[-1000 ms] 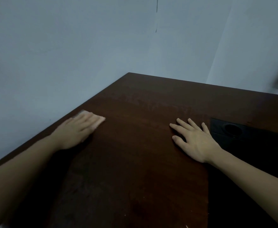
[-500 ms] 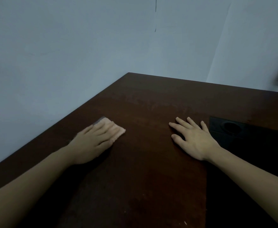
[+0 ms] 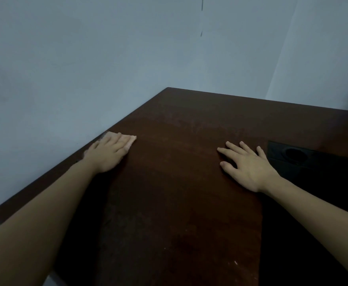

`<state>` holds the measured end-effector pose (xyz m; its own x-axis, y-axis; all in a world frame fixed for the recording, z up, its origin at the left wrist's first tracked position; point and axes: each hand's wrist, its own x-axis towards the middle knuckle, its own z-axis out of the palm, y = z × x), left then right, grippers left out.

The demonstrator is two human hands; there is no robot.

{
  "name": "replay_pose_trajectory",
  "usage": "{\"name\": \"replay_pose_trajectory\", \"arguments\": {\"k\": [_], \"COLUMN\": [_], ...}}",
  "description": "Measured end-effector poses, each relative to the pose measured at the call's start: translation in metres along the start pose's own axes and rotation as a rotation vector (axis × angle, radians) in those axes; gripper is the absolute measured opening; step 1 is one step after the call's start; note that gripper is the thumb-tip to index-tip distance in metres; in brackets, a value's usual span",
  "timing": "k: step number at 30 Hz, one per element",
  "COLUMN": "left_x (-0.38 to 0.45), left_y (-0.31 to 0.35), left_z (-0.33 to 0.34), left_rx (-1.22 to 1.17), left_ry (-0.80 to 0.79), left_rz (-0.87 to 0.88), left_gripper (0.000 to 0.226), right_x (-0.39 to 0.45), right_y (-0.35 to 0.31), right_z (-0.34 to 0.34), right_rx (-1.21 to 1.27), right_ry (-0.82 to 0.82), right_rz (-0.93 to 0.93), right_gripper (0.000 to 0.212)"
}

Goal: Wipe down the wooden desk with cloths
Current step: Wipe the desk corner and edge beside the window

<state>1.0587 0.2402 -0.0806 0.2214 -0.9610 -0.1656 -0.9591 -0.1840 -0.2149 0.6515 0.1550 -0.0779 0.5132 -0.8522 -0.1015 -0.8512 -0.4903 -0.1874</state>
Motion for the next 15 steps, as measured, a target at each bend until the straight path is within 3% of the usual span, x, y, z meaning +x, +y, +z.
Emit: {"name": "replay_pose_trajectory", "arguments": {"k": [4,7,10,13,15], "left_x": [-0.054,-0.101,-0.116,-0.097,-0.072], "left_y": [0.043,0.05,0.023,-0.005,-0.02], "left_z": [-0.009,-0.001,0.01,0.006,0.008], "left_rx": [0.033,-0.091,-0.16,-0.135,-0.21], "left_ry": [0.047,0.027,0.024,0.029,0.077], "left_rz": [0.209,0.368,0.33,0.234,0.094], "left_gripper": [0.059,0.068,0.08,0.045,0.062], "right_x": [-0.001,-0.002,-0.003,-0.002,-0.002], "right_y": [-0.001,-0.001,0.0,0.0,0.0], "right_z": [-0.002,-0.002,-0.001,-0.002,-0.001], "right_rx": [-0.006,-0.018,-0.028,-0.021,-0.022], "right_ry": [-0.006,-0.015,-0.011,-0.001,0.002], "right_rz": [0.004,0.01,0.011,0.011,0.012], "right_gripper": [0.057,0.057,0.057,0.057,0.057]}}
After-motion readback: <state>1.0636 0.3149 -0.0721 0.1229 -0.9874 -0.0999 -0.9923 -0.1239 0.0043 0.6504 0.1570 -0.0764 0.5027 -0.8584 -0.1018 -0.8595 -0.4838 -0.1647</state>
